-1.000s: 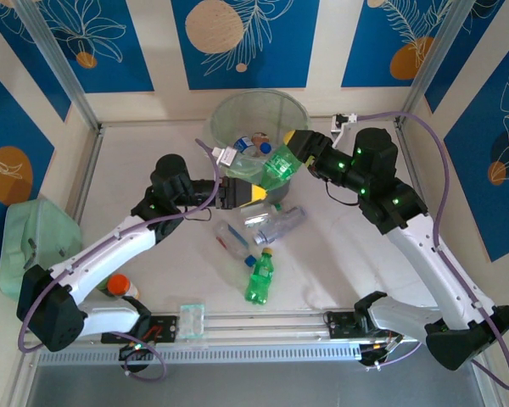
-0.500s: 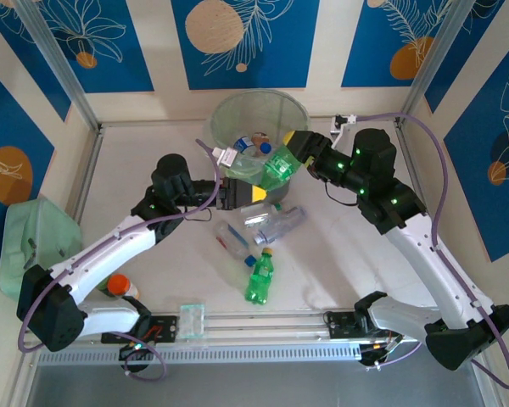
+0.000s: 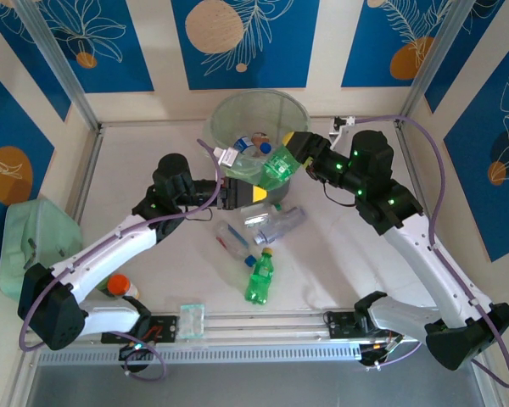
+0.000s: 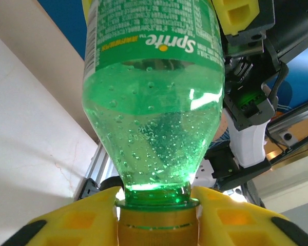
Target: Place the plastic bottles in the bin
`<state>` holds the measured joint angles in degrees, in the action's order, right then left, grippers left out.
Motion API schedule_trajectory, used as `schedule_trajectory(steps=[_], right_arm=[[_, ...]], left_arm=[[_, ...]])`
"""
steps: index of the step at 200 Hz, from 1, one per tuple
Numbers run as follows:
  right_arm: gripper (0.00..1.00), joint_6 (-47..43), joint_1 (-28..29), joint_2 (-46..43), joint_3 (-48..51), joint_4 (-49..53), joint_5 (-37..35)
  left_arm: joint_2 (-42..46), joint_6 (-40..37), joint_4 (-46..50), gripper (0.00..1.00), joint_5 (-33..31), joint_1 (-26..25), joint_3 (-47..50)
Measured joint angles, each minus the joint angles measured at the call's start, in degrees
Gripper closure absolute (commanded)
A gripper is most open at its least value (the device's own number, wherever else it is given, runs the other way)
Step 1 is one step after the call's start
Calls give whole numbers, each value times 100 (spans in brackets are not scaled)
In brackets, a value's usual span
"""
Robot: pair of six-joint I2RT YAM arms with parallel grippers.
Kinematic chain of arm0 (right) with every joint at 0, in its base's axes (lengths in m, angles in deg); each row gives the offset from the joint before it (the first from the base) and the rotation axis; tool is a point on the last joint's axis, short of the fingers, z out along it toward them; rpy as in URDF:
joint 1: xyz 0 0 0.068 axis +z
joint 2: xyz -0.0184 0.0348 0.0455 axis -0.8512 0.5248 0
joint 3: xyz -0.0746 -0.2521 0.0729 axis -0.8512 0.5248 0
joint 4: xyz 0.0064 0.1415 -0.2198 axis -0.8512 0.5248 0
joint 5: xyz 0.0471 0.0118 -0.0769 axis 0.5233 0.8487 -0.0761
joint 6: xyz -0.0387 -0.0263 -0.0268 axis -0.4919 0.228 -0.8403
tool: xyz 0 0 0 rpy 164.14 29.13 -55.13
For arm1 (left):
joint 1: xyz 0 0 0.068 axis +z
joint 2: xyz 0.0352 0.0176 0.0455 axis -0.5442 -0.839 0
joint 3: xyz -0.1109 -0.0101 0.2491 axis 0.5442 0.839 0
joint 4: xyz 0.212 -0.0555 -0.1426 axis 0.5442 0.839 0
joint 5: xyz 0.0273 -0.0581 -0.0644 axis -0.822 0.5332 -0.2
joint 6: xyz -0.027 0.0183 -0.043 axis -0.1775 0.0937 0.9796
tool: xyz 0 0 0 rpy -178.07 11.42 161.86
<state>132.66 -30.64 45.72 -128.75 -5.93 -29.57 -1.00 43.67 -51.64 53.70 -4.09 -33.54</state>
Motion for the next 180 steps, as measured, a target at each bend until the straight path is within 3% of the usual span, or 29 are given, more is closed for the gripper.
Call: schedule_trajectory(steps=[28, 38, 51, 66, 90, 114, 141, 180], right_arm=[[43, -2, 2, 0, 9, 0, -31], [33, 4, 4, -2, 9, 0, -57], [11, 33, 2, -4, 7, 37, -94], [0, -44, 9, -2, -63, 363, -138], [1, -186, -225, 9, -494, 1261, -345], [1, -334, -901, -85, -870, 1991, -448], [1, -420, -1445, -396, -719, 2612, -503], [0, -424, -1648, -824, -81, 3047, -372]], left_arm=[[-11, -131, 212, 81, 2, 2, -79], [-11, -286, 431, 83, -22, 0, -173], [-11, -564, 798, 84, -127, 0, -339], [-9, -966, 1342, 86, -398, 2, -584], [-7, -1668, 2332, 86, -931, 26, -1093], [-15, -2363, 3383, 86, -1644, 111, -1764], [-273, -3093, 4275, 87, -2577, 214, -2826], [-1342, -4192, 5213, 88, -3724, 306, -4483]])
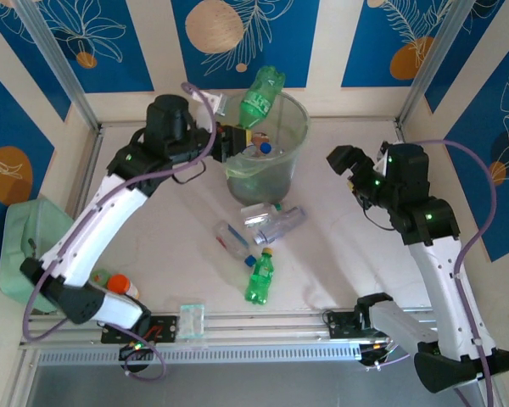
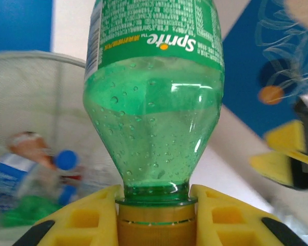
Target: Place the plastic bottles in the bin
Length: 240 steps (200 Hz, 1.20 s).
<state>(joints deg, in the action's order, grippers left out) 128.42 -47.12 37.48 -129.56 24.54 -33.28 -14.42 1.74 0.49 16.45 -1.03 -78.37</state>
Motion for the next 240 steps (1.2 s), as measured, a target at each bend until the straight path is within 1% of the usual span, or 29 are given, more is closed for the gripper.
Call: schedule_trajectory(steps=[33, 67, 93, 123, 130, 135, 154, 162, 167, 181, 201, 223, 240], right_arm=[[0, 39, -2, -127, 402, 199, 96], [0, 52, -28, -273, 516, 354, 118], [0, 52, -76, -356, 525, 450, 122], [0, 52, -98, -382, 535, 494, 144], [0, 52, -98, -382, 535, 494, 149], [0, 52, -103, -382, 535, 496, 162], [0, 52, -111, -382, 535, 507, 181], [0, 50, -111, -382, 535, 509, 181], [0, 50, -109, -382, 535, 518, 181], [1, 44, -96, -382, 535, 549, 179], [1, 4, 68, -380, 535, 640, 101], [1, -87, 505, -365, 511, 815, -138], [2, -146, 905, -302, 468, 916, -348]], left_arm=[[-1154, -804, 691, 91, -745, 46, -1150], [-2024, -1296, 1178, 93, -1123, 136, -1882], [-2317, -1451, 1373, 93, -1283, 262, -2065], [-2389, -1547, 1478, 91, -1429, 348, -2100], [-2389, -1574, 1497, 88, -1467, 352, -2103], [-2389, -1580, 1515, 83, -1499, 354, -2109], [-2389, -1626, 1547, 52, -1631, 358, -2133], [-2389, -1600, 1556, 42, -1683, 363, -2140], [-2389, -1620, 1561, 38, -1725, 363, -2142], [-2389, -1528, 1561, 34, -1812, 374, -2151], [-2389, -1443, 1558, 30, -1934, 385, -2151], [-2380, -1300, 1547, 26, -2022, 385, -2151], [-2350, -1167, 1523, 25, -2063, 385, -2151]])
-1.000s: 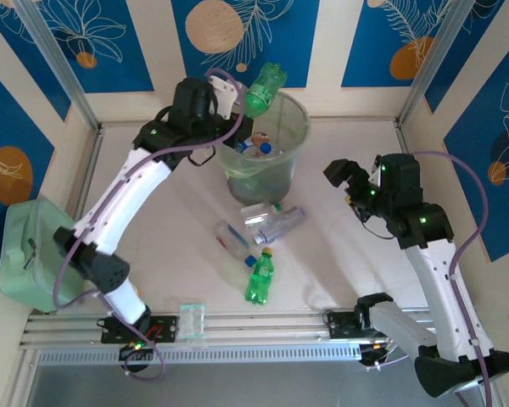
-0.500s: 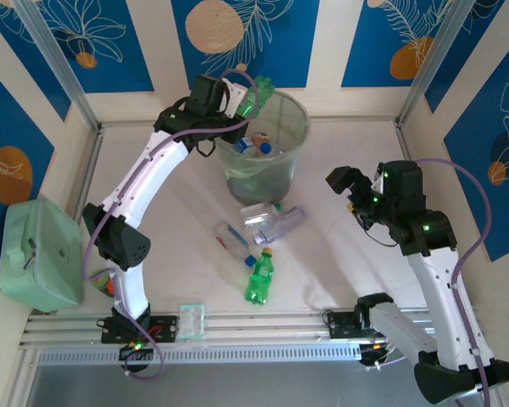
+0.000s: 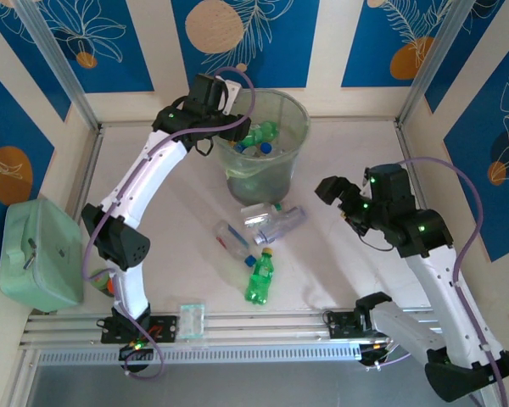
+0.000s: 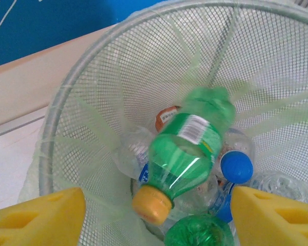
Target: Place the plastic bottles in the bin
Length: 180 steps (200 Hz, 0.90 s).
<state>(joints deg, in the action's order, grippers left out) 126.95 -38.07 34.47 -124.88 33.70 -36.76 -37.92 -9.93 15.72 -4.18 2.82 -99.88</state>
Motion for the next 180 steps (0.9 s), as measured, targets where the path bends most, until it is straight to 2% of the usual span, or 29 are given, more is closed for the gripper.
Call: schedule_trajectory(steps=[25, 40, 62, 89, 114, 138, 180], right_arm=[[2, -42, 800, 243, -9, 59, -302], [3, -37, 1353, 498, 24, 13, -431], [5, 15, 2103, 922, 286, -201, -516], [7, 212, 2778, 1554, 717, -531, -520], [8, 439, 3003, 2129, 907, -688, -417], [8, 507, 3008, 2688, 929, -824, -201], [11, 501, 3230, 3738, 632, -837, 33]], left_arm=[[219, 210, -37, 24, -4, 0, 35], [634, 393, -212, 24, 0, 4, 334], [1613, 726, -592, 24, 22, 4, 1241], [3112, 1244, -1119, 24, 22, 15, 2835], [4269, 1816, -1368, 24, 118, 118, 4258], [4935, 2269, -1478, 22, 350, 195, 5362], [5447, 2789, -1528, 21, 831, 214, 6266]])
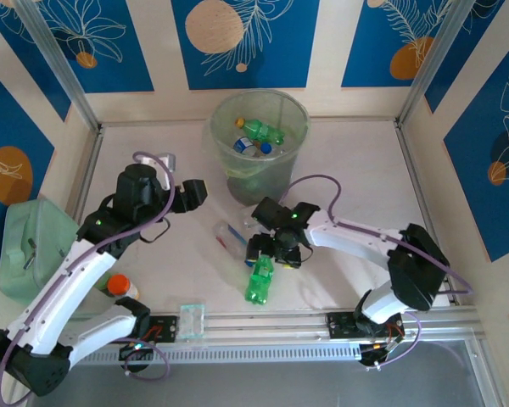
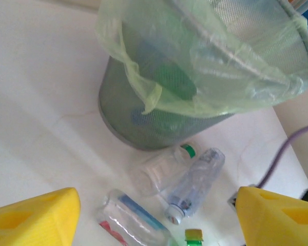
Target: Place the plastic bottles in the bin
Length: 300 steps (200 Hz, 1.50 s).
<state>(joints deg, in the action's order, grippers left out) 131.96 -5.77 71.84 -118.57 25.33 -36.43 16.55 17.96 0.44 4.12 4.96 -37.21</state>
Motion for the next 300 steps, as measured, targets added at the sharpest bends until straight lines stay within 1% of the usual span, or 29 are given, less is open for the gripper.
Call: schedule_trajectory(steps=[19, 84, 135, 182, 211, 243, 276, 300], right_arm=[[16, 20, 57, 243, -57, -11, 70], [16, 111, 68, 610, -210, 103, 118], [20, 109, 68, 1084, -343, 138, 249], [29, 109, 55, 1272, -348, 162, 330], [37, 109, 55, 1292, -348, 162, 332], [42, 116, 55, 1290, -352, 173, 350], [45, 133, 55, 1222, -339, 138, 323], [46, 133, 70, 813, -197, 28, 181]], left_arm=[[11, 120, -122, 21, 173, 0, 109], [-63, 417, -507, 21, 546, 4, 317], [-63, 520, -636, 21, 597, 4, 426], [-63, 608, -743, 20, 638, 4, 535], [-70, 625, -780, 20, 640, 4, 544], [-76, 627, -800, 20, 640, 4, 564], [-76, 629, -802, 18, 643, 4, 564], [-79, 651, -807, 17, 656, 4, 564]])
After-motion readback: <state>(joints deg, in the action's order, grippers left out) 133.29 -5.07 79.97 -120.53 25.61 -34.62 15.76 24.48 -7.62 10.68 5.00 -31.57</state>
